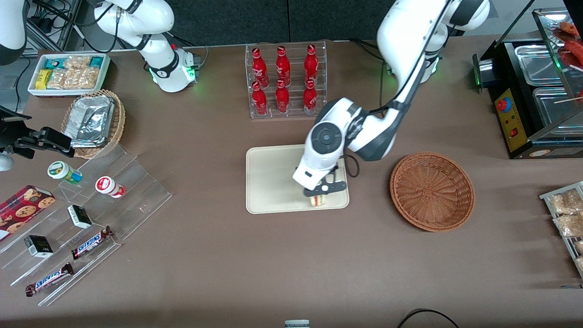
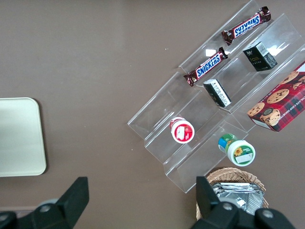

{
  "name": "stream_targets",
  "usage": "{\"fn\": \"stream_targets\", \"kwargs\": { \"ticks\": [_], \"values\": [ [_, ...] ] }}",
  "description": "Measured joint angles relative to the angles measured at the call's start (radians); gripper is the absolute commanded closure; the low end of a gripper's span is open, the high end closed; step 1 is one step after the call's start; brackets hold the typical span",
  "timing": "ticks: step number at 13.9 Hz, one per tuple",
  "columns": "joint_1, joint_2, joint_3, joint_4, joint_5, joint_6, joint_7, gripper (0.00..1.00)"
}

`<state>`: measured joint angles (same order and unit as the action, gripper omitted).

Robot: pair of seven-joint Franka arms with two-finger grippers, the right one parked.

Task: Place sandwich from basket to tray
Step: 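Lift the sandwich and carry it over the cream tray, then lower the sandwich onto the tray center with the left gripper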

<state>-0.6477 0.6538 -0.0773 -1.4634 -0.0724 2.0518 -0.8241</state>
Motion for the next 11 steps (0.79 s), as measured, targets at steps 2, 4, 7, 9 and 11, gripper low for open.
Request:
{"fn": "stream_targets", "kwargs": {
  "ticks": [2,4,7,9,11],
  "values": [
    [-0.028,0.036,-0.001,0.009,0.000,0.033,0.001,1.00],
    [-0.051,0.060,-0.001,0.012,0.000,0.061,0.000,1.00],
    [-0.070,0.078,-0.001,0.013,0.000,0.069,0.004,1.00],
    [-0.075,0.080,-0.001,0.013,0.000,0.069,0.005,1.00],
    [-0.078,0.080,-0.001,0.013,0.000,0.069,0.006,0.01]
  ]
}}
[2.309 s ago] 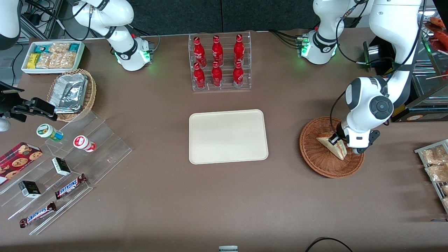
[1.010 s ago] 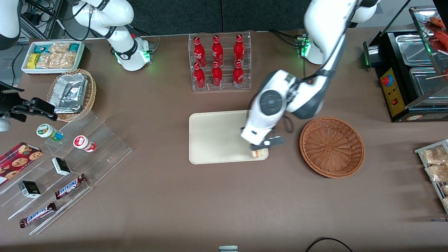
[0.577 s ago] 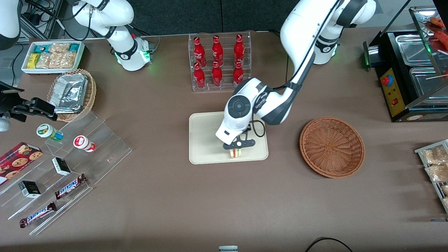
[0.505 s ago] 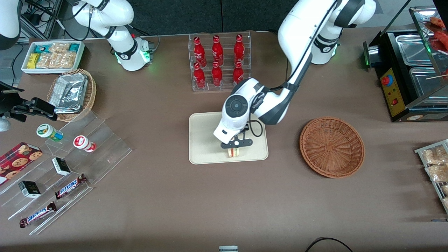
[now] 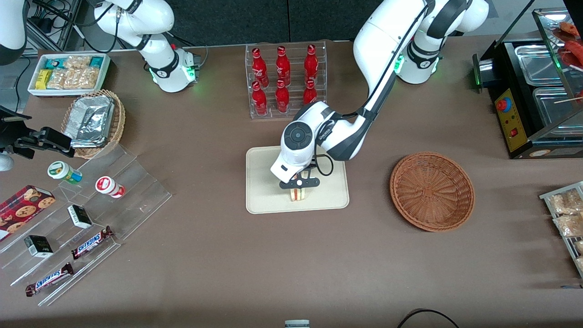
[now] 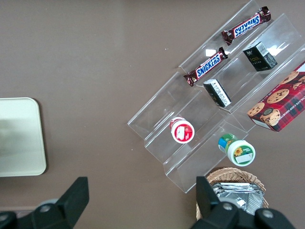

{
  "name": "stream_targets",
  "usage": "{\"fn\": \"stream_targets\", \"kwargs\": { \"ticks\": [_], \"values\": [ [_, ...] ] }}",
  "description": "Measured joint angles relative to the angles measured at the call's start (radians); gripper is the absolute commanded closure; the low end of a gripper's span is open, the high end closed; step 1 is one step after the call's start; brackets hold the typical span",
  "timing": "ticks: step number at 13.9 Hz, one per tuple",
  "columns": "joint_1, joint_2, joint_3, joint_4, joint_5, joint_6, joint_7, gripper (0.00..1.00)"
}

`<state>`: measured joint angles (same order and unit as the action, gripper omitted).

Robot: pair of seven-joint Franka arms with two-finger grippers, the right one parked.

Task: Place sandwich from basket to tray
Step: 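Lower the sandwich onto the tray center with the left gripper, then open the left gripper and release the sandwich on the tray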

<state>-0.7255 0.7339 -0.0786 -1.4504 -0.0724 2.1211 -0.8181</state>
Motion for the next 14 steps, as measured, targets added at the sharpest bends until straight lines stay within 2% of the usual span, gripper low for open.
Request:
{"fn": "stream_targets", "kwargs": {
  "ticks": [9,14],
  "values": [
    [-0.002,0.008,0.004,0.020,0.001,0.001,0.022,0.00],
    [0.029,-0.036,0.048,0.052,0.003,-0.064,0.229,0.00]
  ]
}}
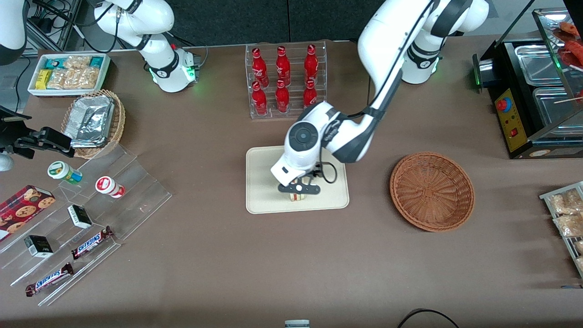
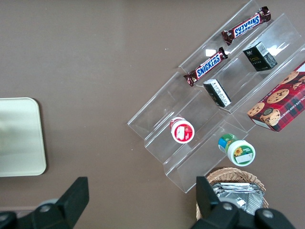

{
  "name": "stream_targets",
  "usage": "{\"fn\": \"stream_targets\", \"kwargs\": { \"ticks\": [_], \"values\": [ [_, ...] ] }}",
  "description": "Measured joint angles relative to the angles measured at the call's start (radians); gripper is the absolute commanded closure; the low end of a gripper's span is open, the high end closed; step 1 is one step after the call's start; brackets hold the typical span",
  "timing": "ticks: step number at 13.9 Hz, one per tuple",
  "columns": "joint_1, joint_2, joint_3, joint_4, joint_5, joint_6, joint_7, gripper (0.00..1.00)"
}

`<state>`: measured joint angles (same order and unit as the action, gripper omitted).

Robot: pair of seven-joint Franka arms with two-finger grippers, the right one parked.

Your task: Place sandwich from basket to tray

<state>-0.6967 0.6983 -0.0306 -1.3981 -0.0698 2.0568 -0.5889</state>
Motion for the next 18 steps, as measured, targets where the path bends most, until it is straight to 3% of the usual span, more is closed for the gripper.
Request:
{"fn": "stream_targets", "kwargs": {
  "ticks": [7,13,18],
  "values": [
    [0.217,-0.132,0.040,-0.001,-0.001,-0.208,0.156,0.00],
    [0.402,-0.273,0.042,-0.104,-0.002,-0.234,0.320,0.00],
    [0.485,-0.407,0.042,-0.174,-0.001,-0.298,0.347,0.00]
  ]
}}
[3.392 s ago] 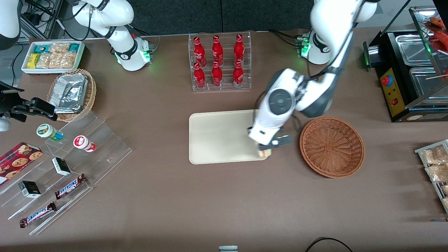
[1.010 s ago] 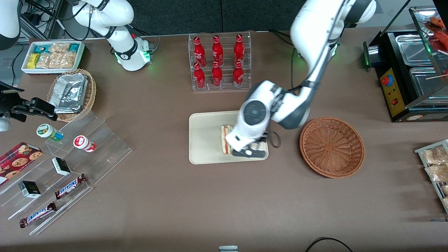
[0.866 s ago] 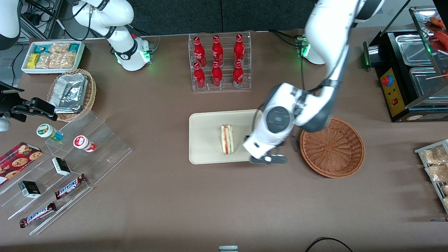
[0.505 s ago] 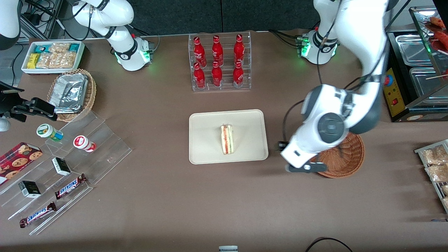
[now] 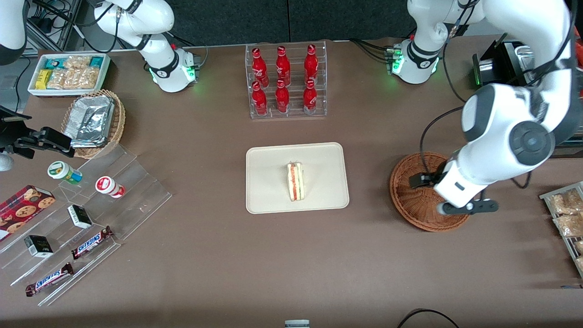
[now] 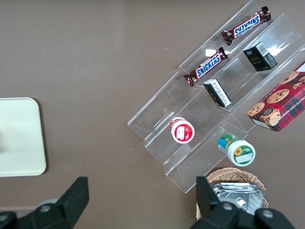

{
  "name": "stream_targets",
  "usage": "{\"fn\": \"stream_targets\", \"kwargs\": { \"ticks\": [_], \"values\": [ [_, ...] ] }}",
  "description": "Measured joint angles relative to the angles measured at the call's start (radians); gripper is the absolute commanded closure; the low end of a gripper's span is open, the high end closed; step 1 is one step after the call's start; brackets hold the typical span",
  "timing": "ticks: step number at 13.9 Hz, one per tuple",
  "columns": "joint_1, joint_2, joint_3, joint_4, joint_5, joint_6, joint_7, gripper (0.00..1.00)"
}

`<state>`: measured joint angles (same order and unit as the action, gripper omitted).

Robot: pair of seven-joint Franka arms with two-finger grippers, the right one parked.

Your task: Place sandwich from basket to tray

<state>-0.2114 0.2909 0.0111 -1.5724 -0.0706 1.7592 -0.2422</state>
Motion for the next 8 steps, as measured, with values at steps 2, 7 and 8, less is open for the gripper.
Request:
{"fn": "stream_targets", "kwargs": {
  "ticks": [2,7,8],
  "values": [
    [0.040,-0.057,-0.001,-0.016,0.000,-0.058,0.036,0.00],
    [0.179,-0.219,-0.076,-0.019,0.000,-0.240,0.103,0.00],
    [0.189,-0.241,-0.084,-0.018,0.002,-0.261,0.103,0.00]
  ]
}}
